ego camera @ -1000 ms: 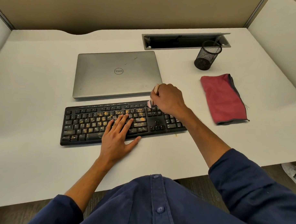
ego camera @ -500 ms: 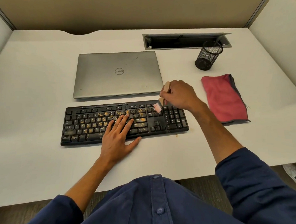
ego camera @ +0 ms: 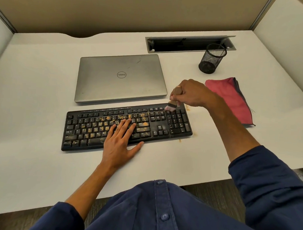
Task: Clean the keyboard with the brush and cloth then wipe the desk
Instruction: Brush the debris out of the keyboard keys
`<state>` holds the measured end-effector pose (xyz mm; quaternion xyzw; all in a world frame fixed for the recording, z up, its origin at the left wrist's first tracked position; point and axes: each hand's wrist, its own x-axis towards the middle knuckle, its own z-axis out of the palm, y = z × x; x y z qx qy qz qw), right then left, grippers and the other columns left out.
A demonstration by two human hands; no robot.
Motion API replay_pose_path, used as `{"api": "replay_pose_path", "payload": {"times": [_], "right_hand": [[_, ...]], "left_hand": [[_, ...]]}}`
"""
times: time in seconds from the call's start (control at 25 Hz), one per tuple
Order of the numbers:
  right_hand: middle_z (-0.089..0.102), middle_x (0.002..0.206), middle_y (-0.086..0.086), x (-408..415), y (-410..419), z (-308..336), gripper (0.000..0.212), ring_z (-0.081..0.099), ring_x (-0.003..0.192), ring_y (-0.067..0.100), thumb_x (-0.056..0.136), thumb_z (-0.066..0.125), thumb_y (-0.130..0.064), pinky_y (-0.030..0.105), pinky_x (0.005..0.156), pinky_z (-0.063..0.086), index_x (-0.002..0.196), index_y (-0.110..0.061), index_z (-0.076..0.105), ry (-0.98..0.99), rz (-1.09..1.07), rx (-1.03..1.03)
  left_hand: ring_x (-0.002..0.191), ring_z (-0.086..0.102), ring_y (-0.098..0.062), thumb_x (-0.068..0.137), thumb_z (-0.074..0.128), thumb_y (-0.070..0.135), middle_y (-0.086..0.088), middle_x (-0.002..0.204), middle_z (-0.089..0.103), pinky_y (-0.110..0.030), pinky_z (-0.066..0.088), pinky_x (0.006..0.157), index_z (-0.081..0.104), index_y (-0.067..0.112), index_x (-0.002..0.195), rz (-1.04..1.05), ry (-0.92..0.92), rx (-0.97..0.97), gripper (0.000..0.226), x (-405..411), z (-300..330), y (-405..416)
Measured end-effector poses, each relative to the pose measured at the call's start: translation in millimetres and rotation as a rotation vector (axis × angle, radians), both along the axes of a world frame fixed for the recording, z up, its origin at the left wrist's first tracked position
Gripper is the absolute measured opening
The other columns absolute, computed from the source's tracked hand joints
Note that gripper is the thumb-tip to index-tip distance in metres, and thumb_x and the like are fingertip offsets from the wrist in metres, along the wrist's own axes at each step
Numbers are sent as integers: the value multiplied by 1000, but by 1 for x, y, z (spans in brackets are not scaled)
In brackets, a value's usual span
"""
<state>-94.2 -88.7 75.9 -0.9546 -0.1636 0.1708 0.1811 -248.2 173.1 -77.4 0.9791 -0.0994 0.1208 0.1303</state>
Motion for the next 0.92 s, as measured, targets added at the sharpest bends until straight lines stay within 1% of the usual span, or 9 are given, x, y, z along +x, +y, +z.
{"api": "replay_pose_path", "payload": {"times": [0.08, 0.2, 0.4, 0.52, 0.6, 0.68, 0.8, 0.84, 0.92], "right_hand": [[75, 97, -4, 0, 7, -1, 15, 66, 90, 18, 92, 64, -35, 30, 73, 46, 94, -29, 77, 3, 12, 108], [75, 85, -10, -8, 26, -9, 10, 67, 86, 13, 92, 67, -30, 32, 78, 49, 92, -31, 77, 112, 58, 300], [76, 88, -4, 1, 3, -12, 21, 60, 71, 8, 91, 66, -28, 30, 63, 42, 73, -34, 73, 67, 10, 189], [75, 78, -4, 6, -24, -13, 17, 66, 77, 16, 85, 63, -28, 36, 69, 51, 75, -26, 76, -26, -104, 59], [73, 69, -5, 8, -37, -10, 19, 65, 74, 17, 82, 59, -24, 38, 69, 52, 73, -20, 76, -111, -153, -25], [72, 69, -5, 9, -39, -9, 21, 63, 69, 14, 84, 58, -23, 34, 64, 49, 73, -18, 75, -186, -192, 24], [74, 72, -6, 4, -32, -19, 19, 66, 72, 9, 89, 60, -27, 31, 68, 49, 81, -21, 76, -129, -232, 285], [74, 73, -6, 2, -32, -25, 20, 67, 75, 10, 88, 60, -30, 34, 72, 52, 81, -21, 76, -116, -238, 285], [73, 72, -4, 1, -39, -32, 27, 68, 76, 17, 85, 54, -34, 41, 74, 54, 76, -19, 75, -148, -270, 161]], "left_hand": [[147, 31, -21, 92, 42, 68, -6, 156, 40, -47, 23, 121, 47, 18, 147, -1, -5, -2, 74, 0, -1, 1], [147, 31, -20, 92, 43, 67, -5, 156, 40, -47, 24, 121, 48, 18, 146, 3, -5, -6, 73, 0, 0, 0], [147, 31, -19, 92, 43, 67, -5, 156, 40, -45, 22, 121, 48, 18, 147, 1, -3, -9, 74, -1, 0, 1], [147, 32, -19, 92, 43, 67, -5, 156, 41, -45, 22, 121, 49, 17, 146, 2, -12, -8, 74, 0, 0, 0], [147, 32, -20, 92, 42, 68, -5, 155, 42, -47, 24, 121, 49, 17, 146, 4, -11, -5, 74, 0, 0, 0], [147, 32, -20, 92, 42, 68, -5, 156, 41, -47, 25, 121, 49, 18, 146, 8, -7, 0, 75, 0, 0, 0], [147, 32, -19, 92, 43, 67, -4, 157, 39, -47, 24, 121, 47, 18, 147, 3, -3, -1, 74, -1, 0, 0], [147, 32, -19, 91, 43, 67, -4, 157, 40, -46, 23, 121, 47, 18, 147, 5, -3, 2, 74, 0, 1, 0], [147, 32, -20, 91, 43, 67, -5, 156, 40, -45, 22, 121, 48, 17, 147, 5, -4, 0, 75, -1, 1, -1]]}}
